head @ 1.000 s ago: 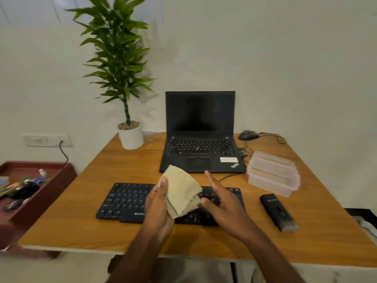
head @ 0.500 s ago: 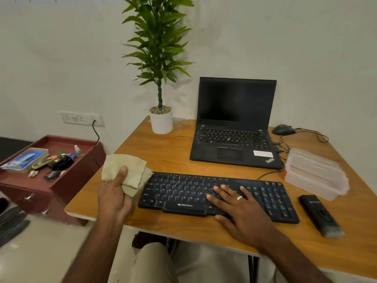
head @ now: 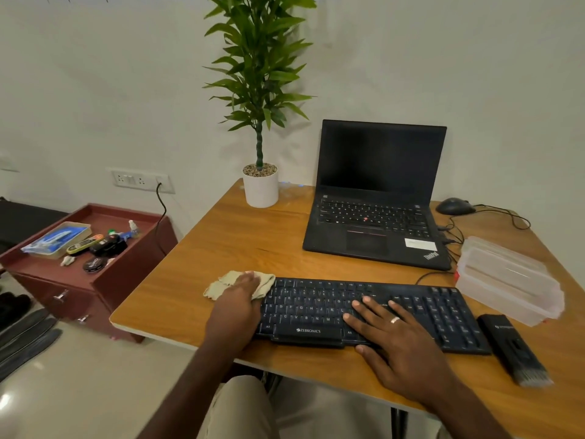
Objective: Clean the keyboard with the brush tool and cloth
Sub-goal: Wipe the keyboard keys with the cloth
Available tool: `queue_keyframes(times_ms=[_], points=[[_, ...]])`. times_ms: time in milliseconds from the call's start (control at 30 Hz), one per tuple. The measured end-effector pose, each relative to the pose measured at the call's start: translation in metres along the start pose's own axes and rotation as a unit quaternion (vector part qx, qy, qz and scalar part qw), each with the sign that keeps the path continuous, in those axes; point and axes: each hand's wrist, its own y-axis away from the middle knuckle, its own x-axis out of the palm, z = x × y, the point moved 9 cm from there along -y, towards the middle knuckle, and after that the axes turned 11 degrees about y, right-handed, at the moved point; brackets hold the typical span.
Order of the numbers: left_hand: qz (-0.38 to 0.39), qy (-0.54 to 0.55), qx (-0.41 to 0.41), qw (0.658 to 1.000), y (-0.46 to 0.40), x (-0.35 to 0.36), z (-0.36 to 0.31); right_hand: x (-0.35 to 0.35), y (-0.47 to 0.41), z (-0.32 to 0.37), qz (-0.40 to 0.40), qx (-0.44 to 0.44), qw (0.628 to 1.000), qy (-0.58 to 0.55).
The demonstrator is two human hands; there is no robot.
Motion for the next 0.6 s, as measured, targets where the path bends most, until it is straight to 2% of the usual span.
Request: queue_keyframes(times_ms=[167,267,367,467,533,567,600], points=[[-0.013,-0.145,-0.021,0.989,0.001,0.014,-0.027,0.000,-0.001,0.000,-0.008,-0.004,1.000,-0.001],[-0.010,-0.186,0.007,0.982,-0.003,0.025,-0.041,0.001,-0.001,0.000,-0.011,-0.002,1.000,-0.002],[0.003,-0.176,0.059,0.983,-0.003,0.040,-0.057,0.001,-0.001,-0.001,-0.011,-0.003,1.000,-0.001],[0.035,-0.065,0.097,0.993,0.001,0.049,-0.070,0.002,-0.001,-0.001,-0.007,-0.001,1.000,-0.002],[0.045,0.113,0.064,0.990,0.002,0.040,-0.066,0.002,-0.001,0.000,-0.004,0.000,1.000,-0.001],[0.022,0.240,0.016,0.970,-0.001,0.030,-0.057,0.002,-0.002,0.000,-0.003,0.000,1.000,-0.003],[-0.026,0.369,-0.052,0.928,-0.003,0.017,-0.042,0.001,-0.002,0.001,-0.003,0.001,1.000,-0.005]])
